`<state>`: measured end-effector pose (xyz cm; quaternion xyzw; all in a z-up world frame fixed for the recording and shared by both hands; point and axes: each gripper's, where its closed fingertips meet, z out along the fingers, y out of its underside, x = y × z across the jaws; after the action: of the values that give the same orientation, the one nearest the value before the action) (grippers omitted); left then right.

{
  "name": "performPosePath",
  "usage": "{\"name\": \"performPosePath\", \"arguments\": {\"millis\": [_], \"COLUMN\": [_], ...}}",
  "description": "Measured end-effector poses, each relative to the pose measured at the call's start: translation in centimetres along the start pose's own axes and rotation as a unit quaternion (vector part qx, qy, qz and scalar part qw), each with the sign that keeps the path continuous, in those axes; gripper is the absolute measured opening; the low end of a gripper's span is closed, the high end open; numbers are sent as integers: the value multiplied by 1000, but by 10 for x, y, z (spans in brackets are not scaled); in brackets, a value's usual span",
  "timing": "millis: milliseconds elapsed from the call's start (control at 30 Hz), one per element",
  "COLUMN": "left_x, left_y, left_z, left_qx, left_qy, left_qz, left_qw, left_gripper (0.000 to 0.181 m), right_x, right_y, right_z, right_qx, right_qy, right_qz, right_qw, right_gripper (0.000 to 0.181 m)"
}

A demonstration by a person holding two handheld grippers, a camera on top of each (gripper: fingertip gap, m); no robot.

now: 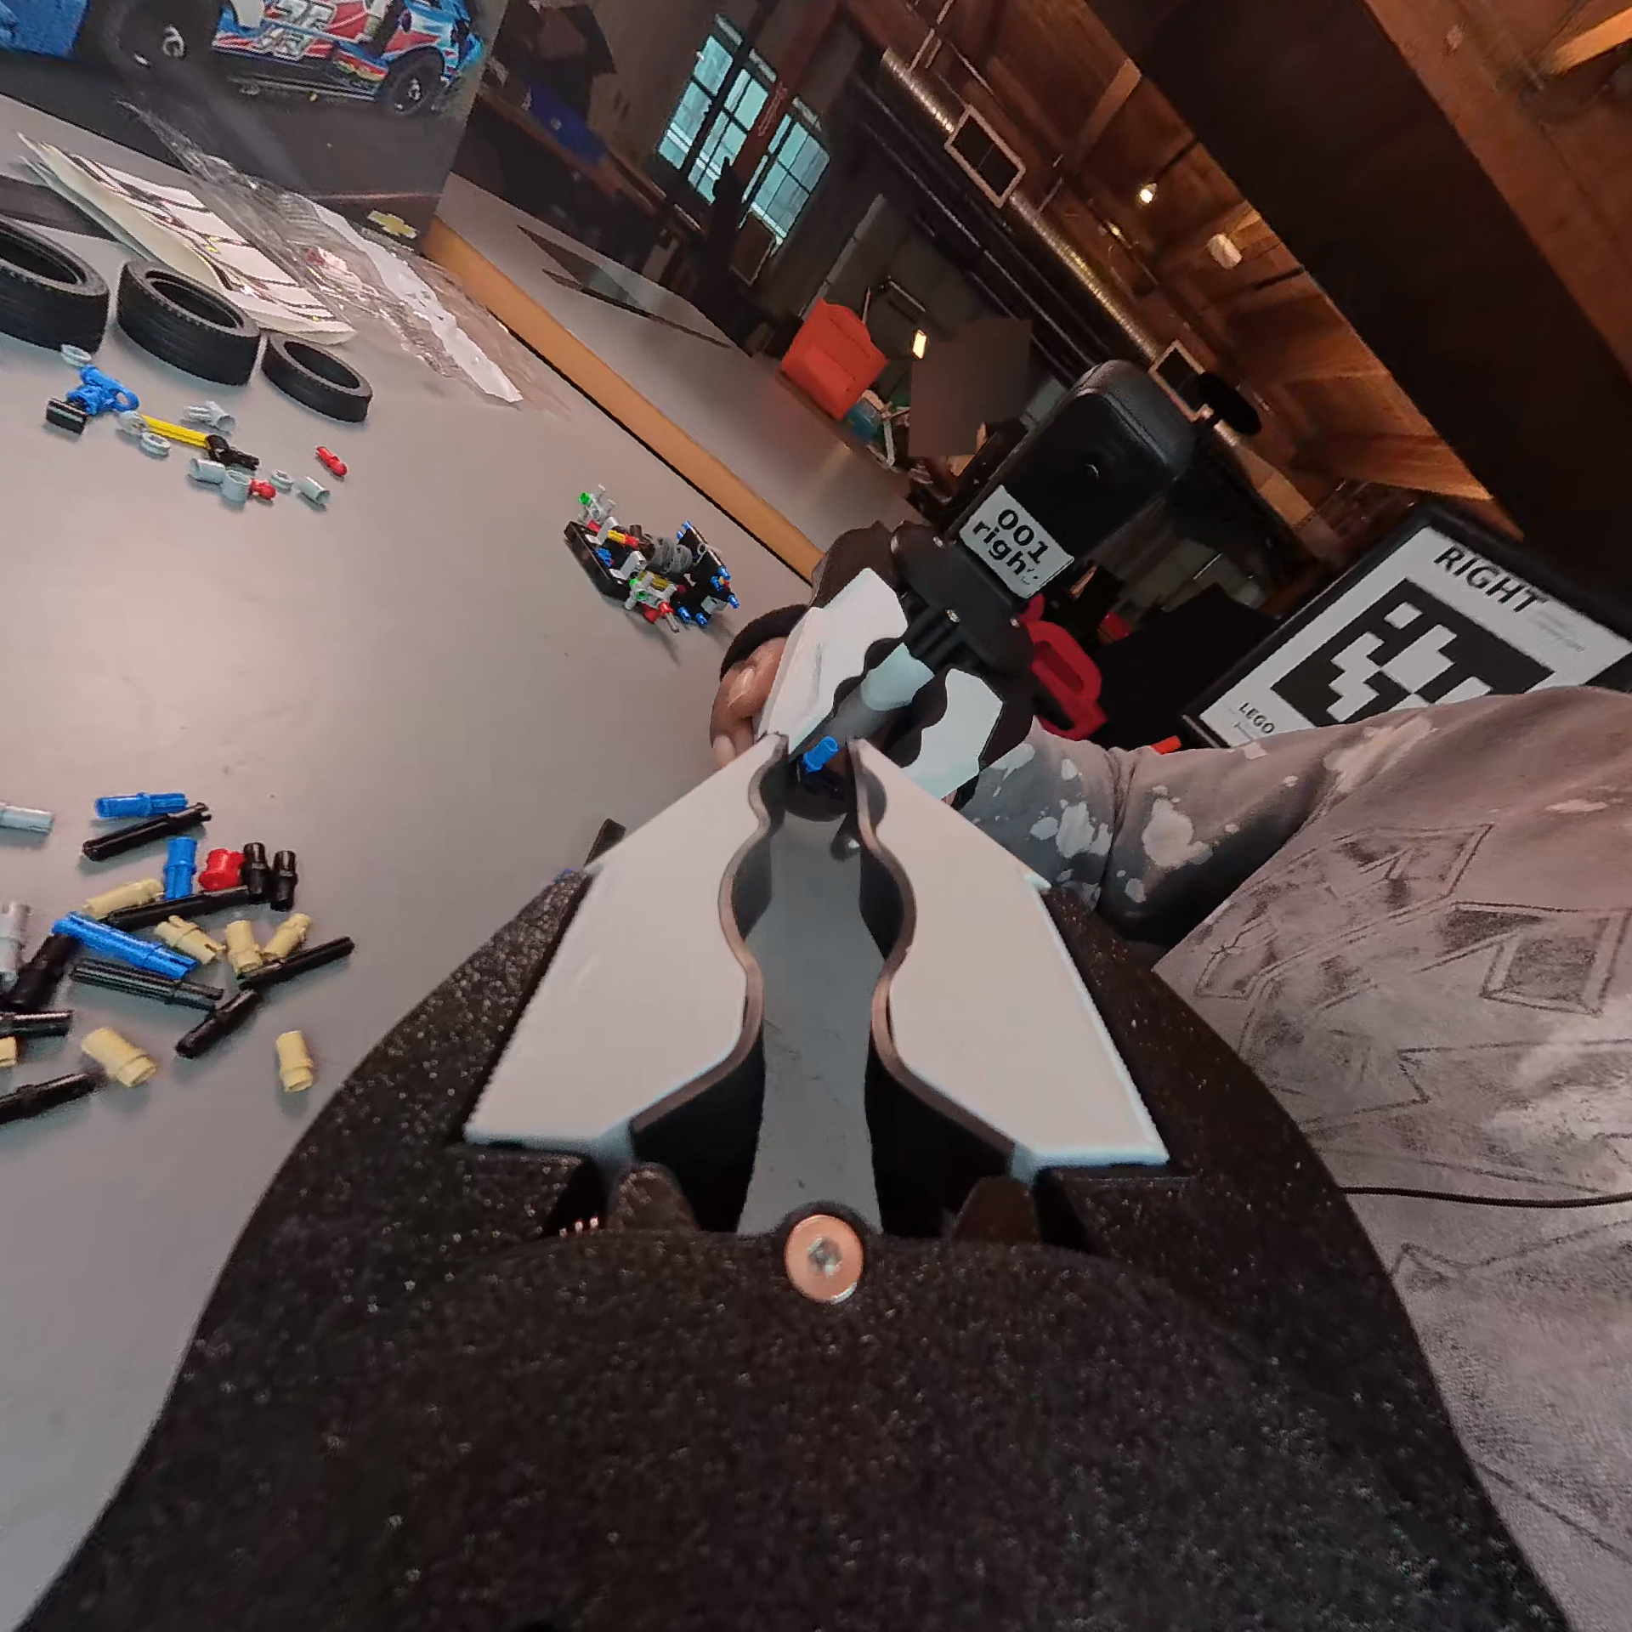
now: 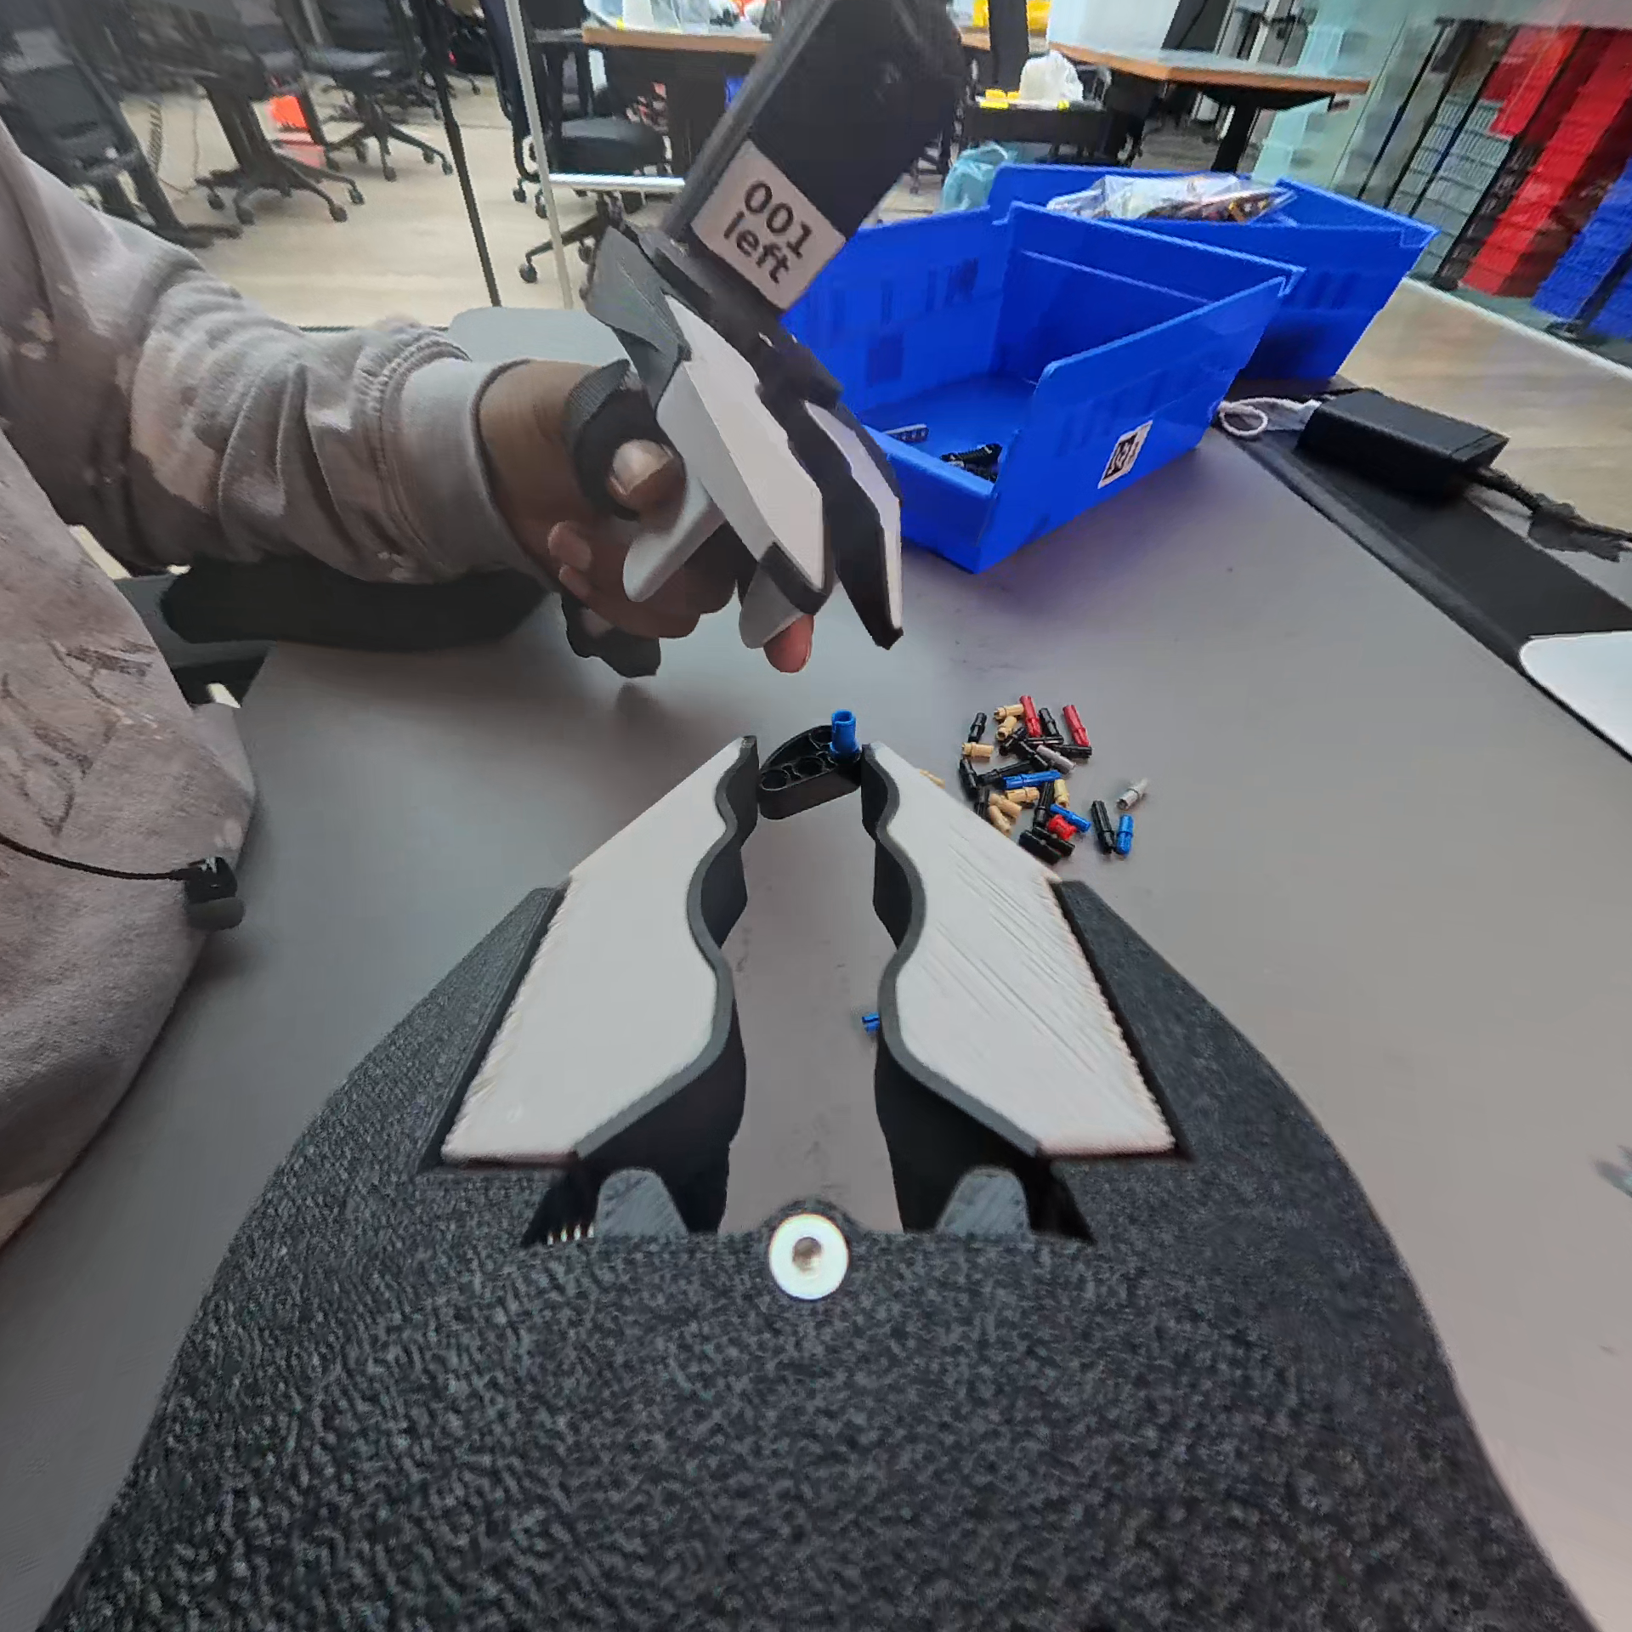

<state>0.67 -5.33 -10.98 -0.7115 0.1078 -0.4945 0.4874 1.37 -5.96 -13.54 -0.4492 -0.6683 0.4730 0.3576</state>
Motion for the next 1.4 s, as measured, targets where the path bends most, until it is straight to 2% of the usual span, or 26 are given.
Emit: {"name": "performPosePath", "arguments": {"millis": [133,300,400,467,567,633,700,767,867,967,1133,1333,1400], "left_x": [-1,-7,-8,-6,17,31,40,40,43,44,42,36,23], "left_y": [11,29,26,19,-3,-16,-22,-22,-22,-22,-18,-15,-31], "left_z": [6,12,11,9,4,-3,-6,-5,-3,-2,-1,-1,-13], "left_qx": [-42,-102,-102,-82,3,57,87,96,108,113,99,70,102], "left_qy": [-45,-94,-114,-114,-45,9,50,65,96,125,149,121,94], "left_qz": [88,185,223,233,206,179,151,128,79,33,-21,-7,-9], "left_qw": [994,973,963,962,977,982,983,985,986,985,984,990,990], "left_gripper": [17,10,4,4,4,4,3,3,3,3,3,2,1], "right_x": [-1,-4,-2,0,-5,-9,-10,-11,-17,-15,-15,-12,1], "right_y": [12,14,12,1,-32,-45,-55,-64,-65,-66,-61,-57,-61], "right_z": [8,13,12,7,-5,-12,-16,-18,-11,-13,-12,-11,-25], "right_qx": [-44,-74,-82,-56,45,90,127,154,134,128,102,84,100], "right_qy": [17,36,56,69,50,28,24,47,93,136,136,140,160], "right_qz": [-19,-58,-76,-87,-58,-32,-17,-45,-142,-202,-223,-235,-225], "right_qw": [999,995,992,992,996,995,992,986,976,962,960,958,956], "right_gripper": [23,23,23,21,23,33,37,36,32,16,16,16,16]}}
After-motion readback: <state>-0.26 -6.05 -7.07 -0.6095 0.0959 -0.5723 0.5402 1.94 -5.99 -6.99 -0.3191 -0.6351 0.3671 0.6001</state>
